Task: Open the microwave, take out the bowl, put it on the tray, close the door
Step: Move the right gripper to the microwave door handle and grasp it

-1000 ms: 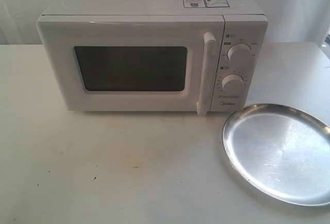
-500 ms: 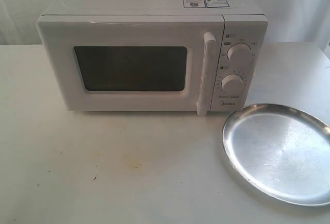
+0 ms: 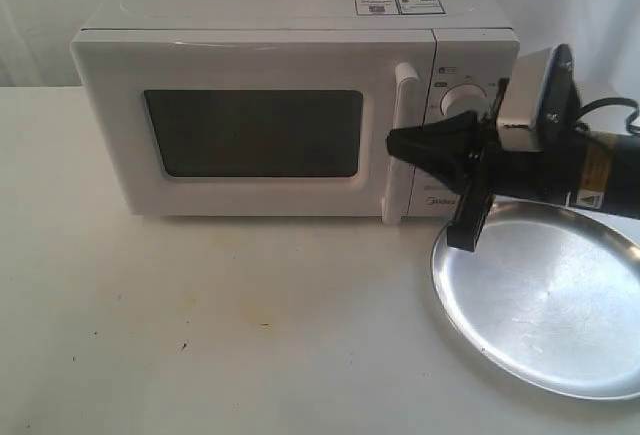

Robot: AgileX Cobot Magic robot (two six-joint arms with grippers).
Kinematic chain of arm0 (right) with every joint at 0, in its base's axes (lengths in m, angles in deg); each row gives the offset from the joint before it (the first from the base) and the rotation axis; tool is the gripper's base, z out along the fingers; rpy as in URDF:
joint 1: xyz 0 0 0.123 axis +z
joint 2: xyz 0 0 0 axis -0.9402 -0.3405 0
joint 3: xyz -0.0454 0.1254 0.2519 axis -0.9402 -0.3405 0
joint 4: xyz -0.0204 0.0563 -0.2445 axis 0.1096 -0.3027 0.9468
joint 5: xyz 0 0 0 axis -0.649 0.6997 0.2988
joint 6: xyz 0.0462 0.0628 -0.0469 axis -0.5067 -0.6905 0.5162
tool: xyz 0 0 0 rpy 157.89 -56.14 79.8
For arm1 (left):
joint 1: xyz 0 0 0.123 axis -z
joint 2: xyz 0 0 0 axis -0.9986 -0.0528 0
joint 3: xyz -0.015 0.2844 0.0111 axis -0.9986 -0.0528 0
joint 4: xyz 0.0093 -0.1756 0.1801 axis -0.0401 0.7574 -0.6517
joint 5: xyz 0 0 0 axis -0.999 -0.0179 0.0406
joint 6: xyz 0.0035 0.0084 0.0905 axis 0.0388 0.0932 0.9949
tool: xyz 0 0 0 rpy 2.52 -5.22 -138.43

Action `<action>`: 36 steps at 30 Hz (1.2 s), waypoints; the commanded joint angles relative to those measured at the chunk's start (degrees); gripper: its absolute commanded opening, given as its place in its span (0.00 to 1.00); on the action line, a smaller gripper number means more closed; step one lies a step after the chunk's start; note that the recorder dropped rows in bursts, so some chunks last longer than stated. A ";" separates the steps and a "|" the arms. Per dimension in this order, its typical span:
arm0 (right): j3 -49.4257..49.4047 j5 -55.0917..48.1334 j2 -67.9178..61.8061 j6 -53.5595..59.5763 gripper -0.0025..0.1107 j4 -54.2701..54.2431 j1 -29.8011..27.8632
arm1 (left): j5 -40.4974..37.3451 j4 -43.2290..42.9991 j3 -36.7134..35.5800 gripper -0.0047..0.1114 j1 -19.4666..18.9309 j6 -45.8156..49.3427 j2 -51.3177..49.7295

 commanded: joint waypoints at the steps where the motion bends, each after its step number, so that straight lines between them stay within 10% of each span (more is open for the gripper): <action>1: 3.26 4.45 -9.47 -0.70 0.02 1.41 -2.61 | 0.04 0.40 0.14 0.04 0.24 -0.20 0.12; 16: 4.01 4.45 -11.43 4.89 0.07 -1.40 -6.49 | 0.04 0.40 0.14 0.04 0.24 -0.20 0.12; 28: 4.09 4.15 -11.43 6.01 0.62 -7.38 -2.93 | 0.04 0.40 0.14 0.04 0.24 -0.20 0.12; 36: 4.09 1.67 -11.43 2.93 0.61 -7.51 -2.93 | 0.04 0.40 0.14 0.04 0.24 -0.20 0.12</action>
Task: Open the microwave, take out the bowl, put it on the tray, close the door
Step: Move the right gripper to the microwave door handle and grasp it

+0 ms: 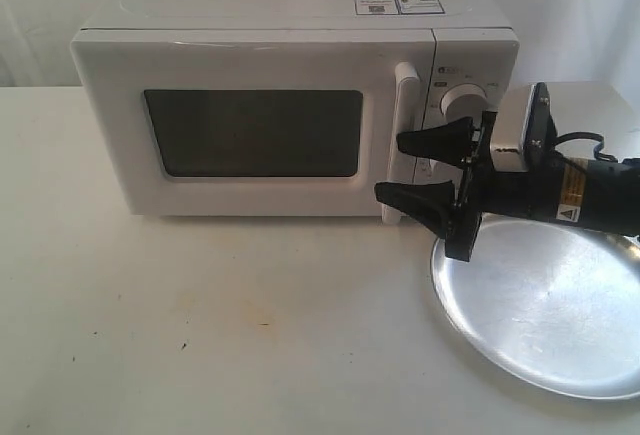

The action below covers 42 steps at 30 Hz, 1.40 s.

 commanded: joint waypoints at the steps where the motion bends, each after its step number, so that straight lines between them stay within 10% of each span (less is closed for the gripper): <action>1: 0.47 -5.86 0.70 -2.34 0.61 -6.21 -0.58 | 0.04 0.40 0.14 0.04 0.24 -0.20 0.12; 8: 0.51 -19.79 3.02 -5.41 0.61 -7.19 -0.58 | 0.04 0.40 0.14 0.04 0.24 -0.20 0.12; 24: 5.63 -9.33 -1.42 -3.66 0.56 -12.41 5.45 | 0.04 0.40 0.14 0.04 0.24 -0.20 0.12; 28: 8.25 -10.67 -3.04 -3.66 0.43 -3.77 8.46 | 0.04 0.40 0.14 0.04 0.24 -0.20 0.12; 33: 8.67 -8.05 -3.04 -3.66 0.03 -0.42 10.94 | 0.04 0.40 0.14 0.04 0.24 -0.20 0.12; 42: 8.67 -1.20 -3.04 -3.66 0.02 7.21 11.77 | 0.04 0.40 0.14 0.04 0.24 -0.20 0.12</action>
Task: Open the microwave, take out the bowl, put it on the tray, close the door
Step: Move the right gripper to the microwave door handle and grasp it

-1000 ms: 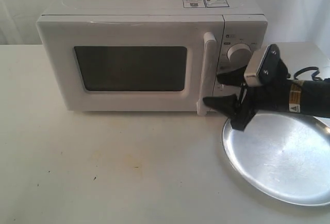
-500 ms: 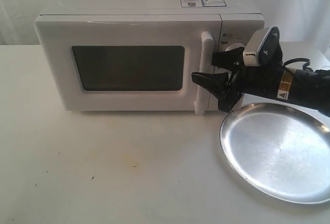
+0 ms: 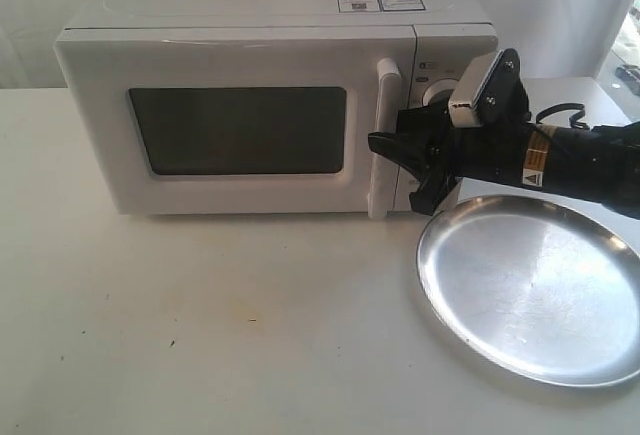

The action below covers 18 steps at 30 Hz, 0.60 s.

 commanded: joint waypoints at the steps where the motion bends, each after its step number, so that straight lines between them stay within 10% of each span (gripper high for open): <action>1: 2.61 9.66 -2.15 0.62 0.02 13.69 4.90 | 0.04 0.40 0.14 0.04 0.24 -0.20 0.12; 18: 2.61 9.66 -0.45 -1.35 0.02 19.85 5.04 | 0.04 0.40 0.14 0.04 0.24 -0.20 0.12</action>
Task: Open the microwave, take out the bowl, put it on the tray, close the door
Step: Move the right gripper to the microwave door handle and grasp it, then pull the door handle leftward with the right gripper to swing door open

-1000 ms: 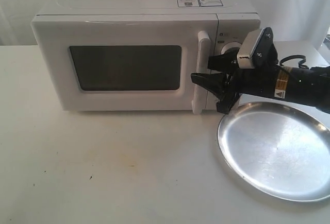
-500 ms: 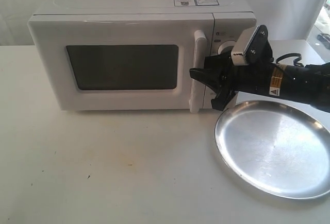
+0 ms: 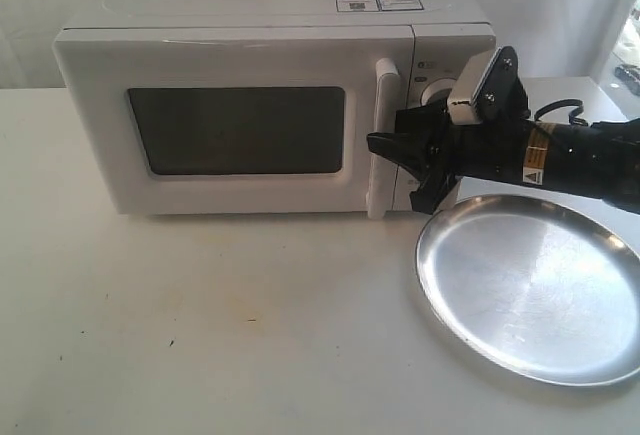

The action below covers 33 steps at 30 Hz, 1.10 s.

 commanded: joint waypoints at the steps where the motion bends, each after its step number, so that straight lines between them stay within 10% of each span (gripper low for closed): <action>1: 1.81 9.82 -0.03 0.86 0.02 18.10 5.04 | 0.04 0.40 0.14 0.04 0.24 -0.20 0.12; 14: 0.46 9.82 6.95 -3.73 0.03 18.14 5.04 | 0.04 0.40 0.14 0.04 0.24 -0.20 0.12; 21: 0.34 4.13 7.17 -9.82 0.39 25.92 5.04 | 0.04 0.40 0.14 0.04 0.24 -0.20 0.12; 33: -0.39 -18.31 9.42 -36.22 0.41 30.38 4.93 | 0.04 0.40 0.14 0.04 0.24 -0.20 0.12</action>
